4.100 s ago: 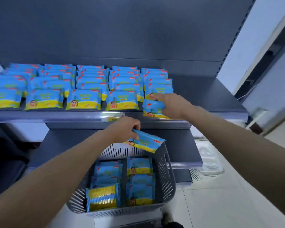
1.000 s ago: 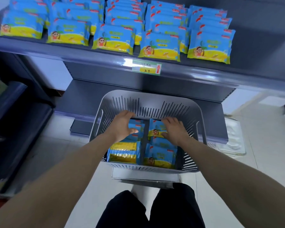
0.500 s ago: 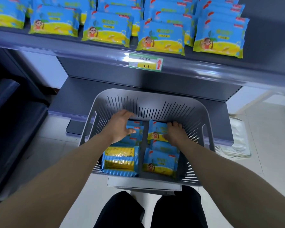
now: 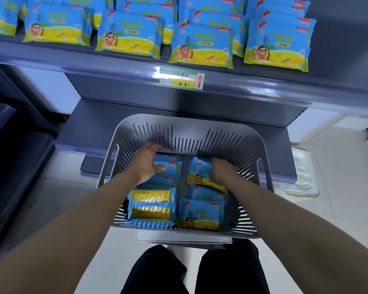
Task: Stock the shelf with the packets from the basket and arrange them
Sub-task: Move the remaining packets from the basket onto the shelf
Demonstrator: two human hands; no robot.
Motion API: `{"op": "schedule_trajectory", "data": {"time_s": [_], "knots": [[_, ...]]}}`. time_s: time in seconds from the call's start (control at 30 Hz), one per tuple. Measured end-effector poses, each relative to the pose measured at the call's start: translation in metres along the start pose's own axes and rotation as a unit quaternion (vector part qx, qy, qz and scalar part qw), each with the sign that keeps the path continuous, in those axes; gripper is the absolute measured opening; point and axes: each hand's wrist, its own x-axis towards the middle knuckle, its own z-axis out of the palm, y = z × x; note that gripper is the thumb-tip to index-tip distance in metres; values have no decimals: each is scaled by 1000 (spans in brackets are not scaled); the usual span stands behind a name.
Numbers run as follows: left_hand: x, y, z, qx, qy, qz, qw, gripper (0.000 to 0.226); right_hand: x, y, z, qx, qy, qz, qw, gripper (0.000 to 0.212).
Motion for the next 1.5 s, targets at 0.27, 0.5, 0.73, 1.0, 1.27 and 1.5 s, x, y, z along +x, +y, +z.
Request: {"op": "schedule_trajectory", "data": {"time_s": [0.27, 0.5, 0.73, 1.0, 1.27, 1.5], "knots": [[7, -5, 3, 50, -41, -19, 998, 65, -23, 4, -52, -28, 78, -58, 995, 53], [20, -12, 16, 123, -108, -22, 986, 68, -45, -1, -73, -73, 127, -75, 986, 43], [33, -22, 25, 199, -137, -37, 970, 61, -50, 3, -67, -90, 153, -65, 982, 43], [37, -18, 18, 165, -158, -73, 971, 56, -53, -5, -70, -98, 148, -84, 981, 39], [20, 47, -55, 114, -119, -2, 986, 27, -85, -7, -120, -70, 205, -122, 969, 37], [4, 133, -124, 67, -100, 73, 990, 19, -129, 16, -208, -47, 271, -141, 951, 34]]}}
